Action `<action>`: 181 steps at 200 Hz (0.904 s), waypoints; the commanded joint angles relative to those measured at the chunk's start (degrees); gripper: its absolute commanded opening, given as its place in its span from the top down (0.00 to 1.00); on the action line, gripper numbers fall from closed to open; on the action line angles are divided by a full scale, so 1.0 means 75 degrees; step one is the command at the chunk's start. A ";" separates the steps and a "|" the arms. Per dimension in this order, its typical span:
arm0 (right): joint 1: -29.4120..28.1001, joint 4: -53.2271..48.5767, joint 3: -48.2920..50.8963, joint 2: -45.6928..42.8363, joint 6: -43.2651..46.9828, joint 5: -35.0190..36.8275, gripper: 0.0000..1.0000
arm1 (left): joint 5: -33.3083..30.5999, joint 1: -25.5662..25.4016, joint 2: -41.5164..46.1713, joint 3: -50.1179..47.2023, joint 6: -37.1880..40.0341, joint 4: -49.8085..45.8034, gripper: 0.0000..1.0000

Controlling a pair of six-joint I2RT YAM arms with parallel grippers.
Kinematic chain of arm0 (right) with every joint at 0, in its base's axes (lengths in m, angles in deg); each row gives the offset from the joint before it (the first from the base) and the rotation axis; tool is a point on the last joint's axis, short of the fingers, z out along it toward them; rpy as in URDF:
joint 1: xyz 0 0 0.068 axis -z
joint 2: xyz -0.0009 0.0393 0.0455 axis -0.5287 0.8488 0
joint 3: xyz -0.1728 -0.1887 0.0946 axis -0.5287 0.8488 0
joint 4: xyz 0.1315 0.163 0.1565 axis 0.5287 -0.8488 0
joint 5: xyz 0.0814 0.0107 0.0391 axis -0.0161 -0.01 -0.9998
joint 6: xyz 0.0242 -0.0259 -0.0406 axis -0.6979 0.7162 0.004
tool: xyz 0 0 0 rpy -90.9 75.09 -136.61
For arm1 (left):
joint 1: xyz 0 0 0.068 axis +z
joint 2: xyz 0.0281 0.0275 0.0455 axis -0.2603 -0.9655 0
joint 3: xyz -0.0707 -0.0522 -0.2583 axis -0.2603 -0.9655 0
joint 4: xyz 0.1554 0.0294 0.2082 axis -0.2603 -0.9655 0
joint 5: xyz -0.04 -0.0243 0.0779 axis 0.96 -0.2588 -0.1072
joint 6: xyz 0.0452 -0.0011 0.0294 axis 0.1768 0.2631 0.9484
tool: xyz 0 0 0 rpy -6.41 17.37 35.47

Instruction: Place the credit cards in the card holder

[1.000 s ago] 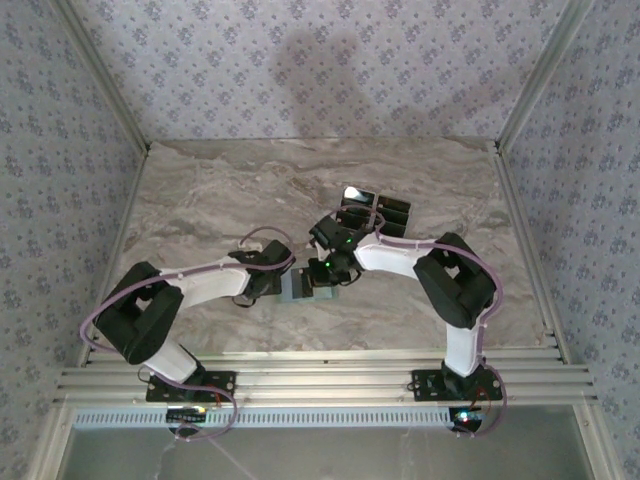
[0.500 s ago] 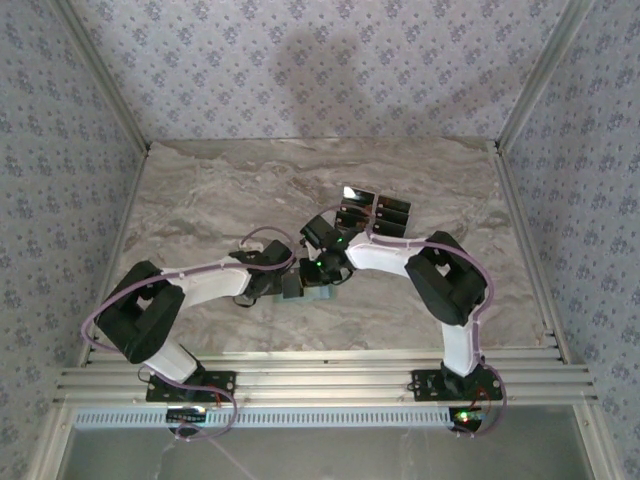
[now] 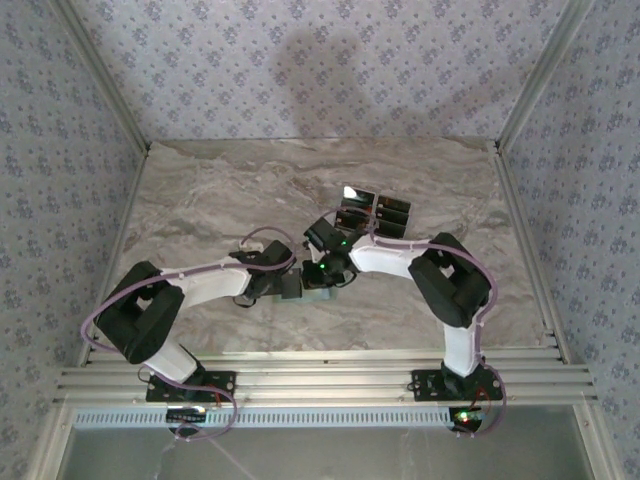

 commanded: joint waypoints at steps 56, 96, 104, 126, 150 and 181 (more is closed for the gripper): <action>0.0341 -0.0244 0.0558 -0.0559 0.0109 0.0300 0.86 | -0.0074 0.0151 0.0175 0.0032 0.0169 -0.0274 0.00; 0.0294 -0.0446 0.0149 -0.0762 0.0218 0.0262 0.86 | -0.0096 0.0154 0.0325 -0.0141 0.0156 -0.0248 0.00; 0.0268 -0.0462 0.0055 -0.0792 0.0218 0.0240 0.86 | -0.0103 0.0162 0.0381 -0.0208 0.0166 -0.0184 0.00; 0.0137 -0.0478 -0.0203 -0.0768 0.0207 0.0203 0.86 | -0.0017 0.0153 0.0379 -0.0263 0.0146 -0.0085 0.00; 0.0026 -0.0472 -0.0402 -0.0558 0.0183 0.0157 0.87 | 0.0107 0.0159 0.0275 -0.0307 0.0157 0.0108 0.00; -0.0029 -0.0386 -0.0688 -0.0250 0.0108 0.0155 0.87 | 0.0198 0.0157 0.0167 -0.0350 0.0161 0.0235 0.00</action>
